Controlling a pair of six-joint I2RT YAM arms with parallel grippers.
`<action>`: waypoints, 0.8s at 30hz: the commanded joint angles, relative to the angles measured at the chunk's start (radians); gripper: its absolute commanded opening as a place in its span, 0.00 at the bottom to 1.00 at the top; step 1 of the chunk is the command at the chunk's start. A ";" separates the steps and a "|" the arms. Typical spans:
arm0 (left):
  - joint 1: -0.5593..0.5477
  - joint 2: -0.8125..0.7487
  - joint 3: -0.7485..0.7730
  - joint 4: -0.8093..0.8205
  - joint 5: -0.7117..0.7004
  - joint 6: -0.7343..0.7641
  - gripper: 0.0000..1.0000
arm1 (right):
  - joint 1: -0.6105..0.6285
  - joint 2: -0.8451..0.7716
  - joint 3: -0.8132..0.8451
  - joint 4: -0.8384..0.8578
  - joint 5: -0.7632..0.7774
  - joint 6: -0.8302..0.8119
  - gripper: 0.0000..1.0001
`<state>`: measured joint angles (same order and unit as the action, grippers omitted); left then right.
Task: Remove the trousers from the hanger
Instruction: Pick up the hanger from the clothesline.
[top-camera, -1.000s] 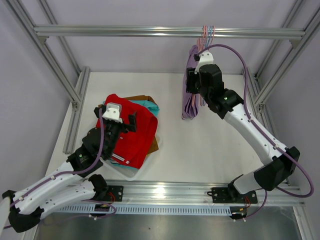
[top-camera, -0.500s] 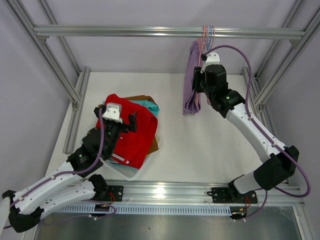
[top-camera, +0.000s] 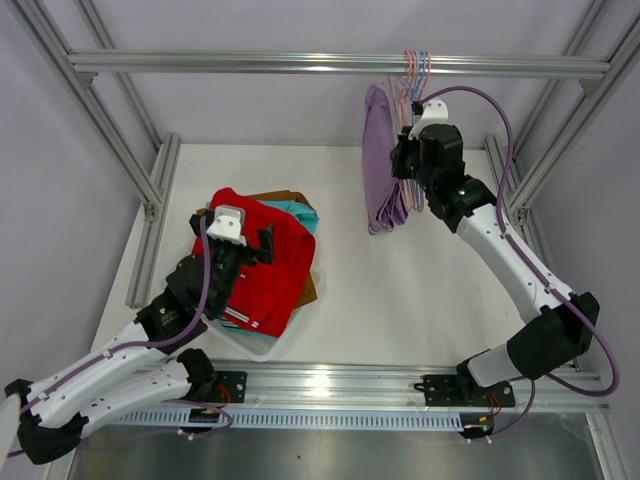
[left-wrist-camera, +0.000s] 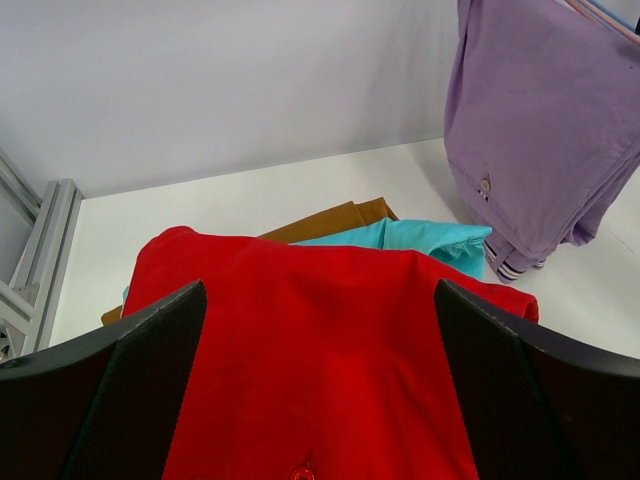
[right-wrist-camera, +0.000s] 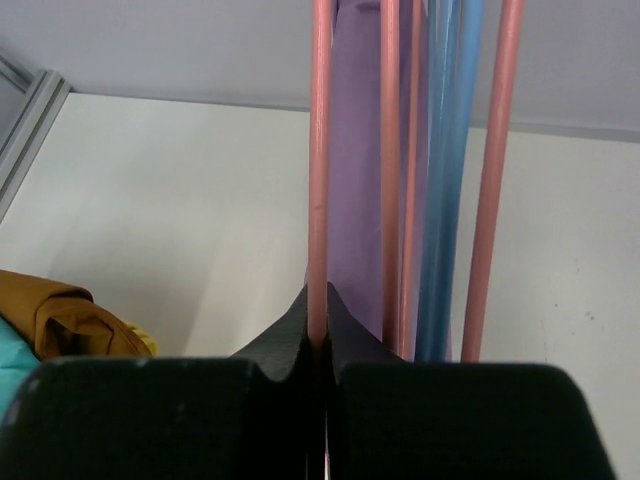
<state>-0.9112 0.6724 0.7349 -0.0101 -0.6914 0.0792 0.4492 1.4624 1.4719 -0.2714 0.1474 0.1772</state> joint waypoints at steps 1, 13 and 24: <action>0.008 0.001 0.037 0.018 0.015 -0.006 0.99 | 0.002 -0.023 0.021 0.054 -0.029 -0.001 0.00; 0.008 0.001 0.038 0.016 0.013 -0.004 0.99 | 0.065 -0.045 0.174 -0.029 0.032 -0.035 0.00; 0.008 -0.002 0.038 0.016 0.013 -0.002 0.99 | 0.105 -0.004 0.327 -0.088 0.078 -0.051 0.00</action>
<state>-0.9112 0.6739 0.7353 -0.0101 -0.6914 0.0792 0.5404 1.4673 1.7149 -0.4580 0.1917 0.1448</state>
